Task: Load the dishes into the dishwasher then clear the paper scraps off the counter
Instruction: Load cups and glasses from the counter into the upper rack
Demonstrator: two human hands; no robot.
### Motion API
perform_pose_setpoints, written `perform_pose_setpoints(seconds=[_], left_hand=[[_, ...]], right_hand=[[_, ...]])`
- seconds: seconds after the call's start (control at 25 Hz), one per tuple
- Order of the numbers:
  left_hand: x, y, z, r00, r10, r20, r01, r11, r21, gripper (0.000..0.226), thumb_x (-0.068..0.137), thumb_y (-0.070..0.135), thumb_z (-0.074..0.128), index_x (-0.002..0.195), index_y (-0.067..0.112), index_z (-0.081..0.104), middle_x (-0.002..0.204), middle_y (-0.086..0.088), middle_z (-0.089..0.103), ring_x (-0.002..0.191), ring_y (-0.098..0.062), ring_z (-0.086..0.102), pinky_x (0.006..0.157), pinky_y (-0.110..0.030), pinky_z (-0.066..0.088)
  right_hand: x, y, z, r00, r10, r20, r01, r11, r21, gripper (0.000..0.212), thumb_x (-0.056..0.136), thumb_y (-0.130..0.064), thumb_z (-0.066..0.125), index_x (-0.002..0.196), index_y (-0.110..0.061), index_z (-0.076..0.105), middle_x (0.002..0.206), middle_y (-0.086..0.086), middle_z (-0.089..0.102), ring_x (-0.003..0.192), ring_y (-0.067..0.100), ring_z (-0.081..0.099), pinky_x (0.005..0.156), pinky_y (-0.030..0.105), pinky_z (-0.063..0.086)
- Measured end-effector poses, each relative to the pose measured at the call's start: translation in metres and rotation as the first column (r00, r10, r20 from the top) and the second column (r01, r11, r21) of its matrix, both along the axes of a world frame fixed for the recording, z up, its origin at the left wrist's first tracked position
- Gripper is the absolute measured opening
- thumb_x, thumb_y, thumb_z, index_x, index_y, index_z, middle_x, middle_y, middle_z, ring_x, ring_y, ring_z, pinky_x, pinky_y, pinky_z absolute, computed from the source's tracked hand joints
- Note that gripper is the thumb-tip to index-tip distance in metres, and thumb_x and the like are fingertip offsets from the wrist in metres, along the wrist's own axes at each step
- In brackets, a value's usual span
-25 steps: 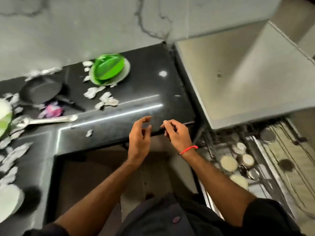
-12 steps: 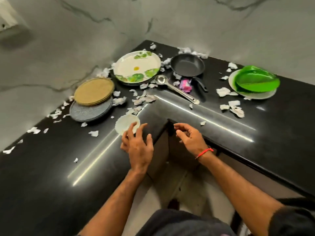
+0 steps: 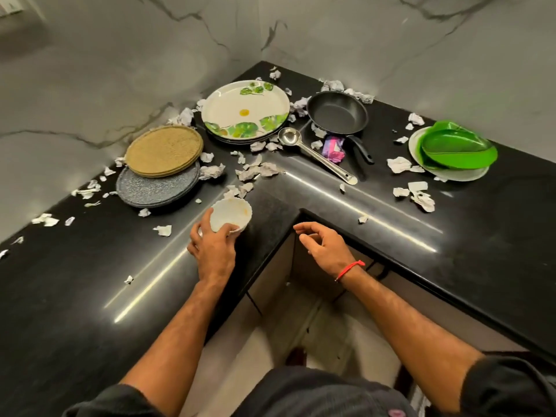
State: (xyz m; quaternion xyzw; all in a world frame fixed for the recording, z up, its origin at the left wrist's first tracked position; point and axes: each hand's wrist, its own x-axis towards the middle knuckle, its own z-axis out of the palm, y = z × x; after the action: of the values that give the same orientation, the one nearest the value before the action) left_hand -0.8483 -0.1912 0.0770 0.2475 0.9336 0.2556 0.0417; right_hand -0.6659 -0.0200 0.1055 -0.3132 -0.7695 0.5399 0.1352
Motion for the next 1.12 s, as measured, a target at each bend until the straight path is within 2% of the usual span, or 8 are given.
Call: perform_pose_setpoints(seconds=[0.12, 0.24, 0.32, 0.44, 0.64, 0.8, 0.96, 1.12], left_hand=[[0.007, 0.027, 0.019, 0.997, -0.052, 0.049, 0.044, 0.987, 0.155, 0.015, 0.099, 0.031, 0.059, 0.107, 0.021, 0.068, 0.154, -0.001, 0.035, 0.136, -0.030, 0.033, 0.109, -0.057, 0.030], [0.042, 0.064, 0.049, 0.918, -0.217, 0.332, 0.077, 0.919, 0.386, 0.019, 0.106, 0.034, 0.045, 0.105, 0.020, 0.058, 0.123, -0.003, 0.055, 0.113, -0.024, 0.054, 0.098, -0.051, 0.048], [0.080, 0.092, 0.067, 0.758, -0.308, 0.575, 0.010, 0.887, 0.462, 0.024, 0.108, 0.035, 0.038, 0.097, 0.025, 0.057, 0.105, -0.002, 0.060, 0.100, -0.024, 0.058, 0.079, -0.042, 0.056], [0.145, 0.130, 0.084, 0.395, -0.318, 0.862, -0.122, 0.912, 0.392, 0.034, 0.108, 0.038, 0.038, 0.102, 0.020, 0.066, 0.110, -0.013, 0.069, 0.092, -0.030, 0.066, 0.065, -0.041, 0.057], [0.253, 0.174, 0.088, 0.060, -0.312, 0.948, 0.245, 0.925, 0.289, 0.050, 0.104, 0.056, 0.037, 0.126, 0.018, 0.060, 0.117, -0.015, 0.070, 0.103, -0.035, 0.068, 0.066, -0.039, 0.057], [0.357, 0.189, 0.088, 0.008, -0.430, 0.903, 0.596, 0.727, 0.341, 0.048, 0.095, 0.061, 0.053, 0.132, 0.029, 0.046, 0.125, -0.008, 0.060, 0.112, -0.031, 0.064, 0.095, -0.057, 0.055], [0.475, 0.189, 0.082, -0.055, -0.520, 0.852, 0.856, 0.415, 0.309, 0.077, 0.080, 0.070, 0.065, 0.147, 0.041, 0.039, 0.145, 0.002, 0.041, 0.115, -0.023, 0.059, 0.089, -0.049, 0.060], [0.592, 0.184, 0.060, -0.127, -0.596, 0.793, 0.973, 0.081, 0.216, 0.065, 0.096, 0.047, 0.061, 0.154, 0.032, 0.033, 0.145, 0.002, 0.039, 0.115, -0.020, 0.057, 0.068, -0.028, 0.059]], right_hand=[[0.022, 0.007, 0.008, 0.998, -0.059, -0.014, 0.060, 0.997, 0.053, 0.024, 0.095, -0.016, 0.060, 0.114, -0.027, 0.068, 0.107, -0.008, 0.069, 0.096, 0.007, 0.064, 0.087, 0.024, 0.050], [0.052, 0.019, 0.018, 0.993, -0.113, -0.045, 0.115, 0.993, 0.034, 0.039, 0.093, -0.019, 0.064, 0.128, -0.033, 0.058, 0.124, -0.009, 0.062, 0.113, 0.005, 0.057, 0.093, 0.031, 0.052], [0.080, 0.027, 0.025, 0.993, -0.102, -0.057, 0.102, 0.995, -0.008, 0.061, 0.090, -0.031, 0.069, 0.142, -0.042, 0.040, 0.144, -0.012, 0.046, 0.131, 0.004, 0.042, 0.095, 0.026, 0.050], [0.134, 0.032, 0.034, 0.992, -0.098, -0.083, 0.105, 0.990, 0.094, 0.078, 0.082, -0.049, 0.071, 0.149, -0.041, 0.031, 0.150, -0.020, 0.034, 0.138, 0.005, 0.034, 0.108, 0.036, 0.043], [0.252, 0.012, 0.028, 0.836, -0.530, -0.143, 0.541, 0.839, 0.057, 0.080, 0.074, -0.057, 0.075, 0.142, -0.030, 0.045, 0.139, -0.012, 0.050, 0.126, 0.006, 0.050, 0.105, 0.037, 0.047], [0.349, -0.020, 0.017, 0.563, -0.803, -0.194, 0.814, 0.580, -0.038, 0.075, 0.070, -0.051, 0.080, 0.136, -0.029, 0.053, 0.128, -0.009, 0.062, 0.116, 0.009, 0.060, 0.099, 0.040, 0.052], [0.446, -0.063, 0.004, 0.302, -0.931, -0.203, 0.940, 0.327, -0.100, 0.066, 0.070, -0.052, 0.080, 0.127, -0.028, 0.057, 0.121, -0.007, 0.065, 0.111, 0.014, 0.063, 0.092, 0.047, 0.054], [0.542, -0.107, -0.022, 0.091, -0.984, -0.151, 0.964, 0.125, -0.235, 0.062, 0.071, -0.049, 0.081, 0.124, -0.027, 0.057, 0.121, -0.006, 0.064, 0.110, 0.017, 0.062, 0.089, 0.049, 0.055]])
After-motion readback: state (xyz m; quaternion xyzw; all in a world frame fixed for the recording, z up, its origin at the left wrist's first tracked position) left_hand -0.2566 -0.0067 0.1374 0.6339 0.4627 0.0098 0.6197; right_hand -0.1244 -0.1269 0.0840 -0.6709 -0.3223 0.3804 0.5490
